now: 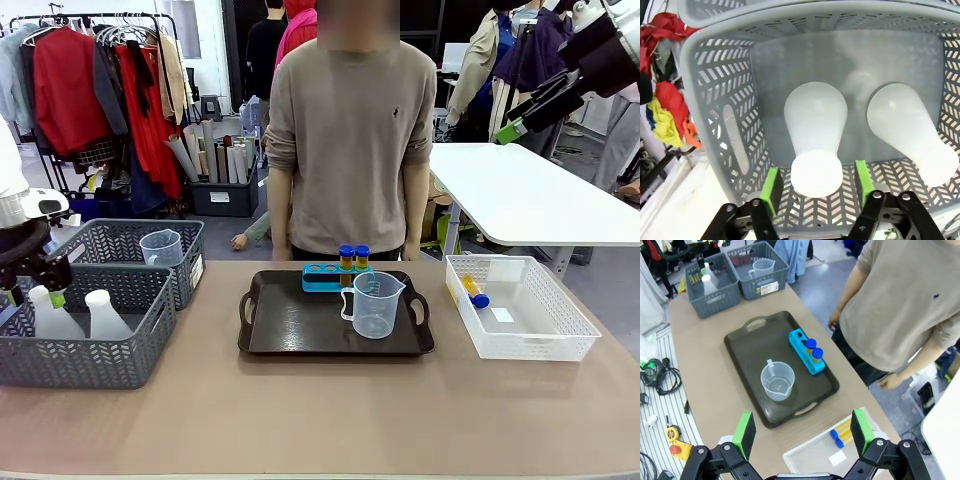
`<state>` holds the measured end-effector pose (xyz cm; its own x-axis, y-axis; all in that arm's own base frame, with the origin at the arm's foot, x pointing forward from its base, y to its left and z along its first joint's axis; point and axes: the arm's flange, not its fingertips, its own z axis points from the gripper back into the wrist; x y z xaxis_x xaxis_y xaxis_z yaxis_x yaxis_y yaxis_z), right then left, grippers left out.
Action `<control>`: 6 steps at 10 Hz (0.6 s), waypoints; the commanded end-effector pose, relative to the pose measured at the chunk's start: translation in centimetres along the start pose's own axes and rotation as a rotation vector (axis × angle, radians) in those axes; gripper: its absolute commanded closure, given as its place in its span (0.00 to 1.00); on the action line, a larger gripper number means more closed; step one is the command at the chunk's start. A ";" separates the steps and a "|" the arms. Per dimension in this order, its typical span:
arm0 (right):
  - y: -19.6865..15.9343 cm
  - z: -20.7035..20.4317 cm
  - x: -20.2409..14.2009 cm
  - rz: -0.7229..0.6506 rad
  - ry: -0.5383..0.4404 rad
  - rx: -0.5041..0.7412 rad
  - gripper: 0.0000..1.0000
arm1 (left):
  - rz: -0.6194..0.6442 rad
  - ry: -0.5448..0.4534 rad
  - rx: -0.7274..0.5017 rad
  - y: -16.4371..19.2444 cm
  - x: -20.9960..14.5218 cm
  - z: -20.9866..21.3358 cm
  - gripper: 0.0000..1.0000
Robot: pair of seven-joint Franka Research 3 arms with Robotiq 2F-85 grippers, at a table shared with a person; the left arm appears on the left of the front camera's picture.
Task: Prepare the laboratory tools.
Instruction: Pick up one Small flask and place it on the Handle tray.
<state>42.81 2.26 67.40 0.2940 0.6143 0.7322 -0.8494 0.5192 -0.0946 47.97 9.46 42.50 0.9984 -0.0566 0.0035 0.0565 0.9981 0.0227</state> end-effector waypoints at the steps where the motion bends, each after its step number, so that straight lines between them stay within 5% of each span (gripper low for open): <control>1: 0.0 0.0 0.1 0.013 -0.010 0.005 0.00 | 0.011 -0.015 -0.017 -0.1 -0.2 -0.2 0.85; 2: 0.0 0.0 0.1 0.013 -0.010 0.005 0.00 | 0.009 -0.015 -0.019 -0.1 -0.2 -0.2 1.00; 6: 0.0 0.0 0.1 0.013 -0.010 0.005 0.00 | 0.011 -0.019 -0.015 0.0 0.0 -0.3 1.00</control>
<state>42.81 2.26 67.40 0.2940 0.6143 0.7322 -0.8494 0.5192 -0.0946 48.00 9.44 42.49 0.9985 -0.0535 0.0075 0.0533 0.9984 0.0180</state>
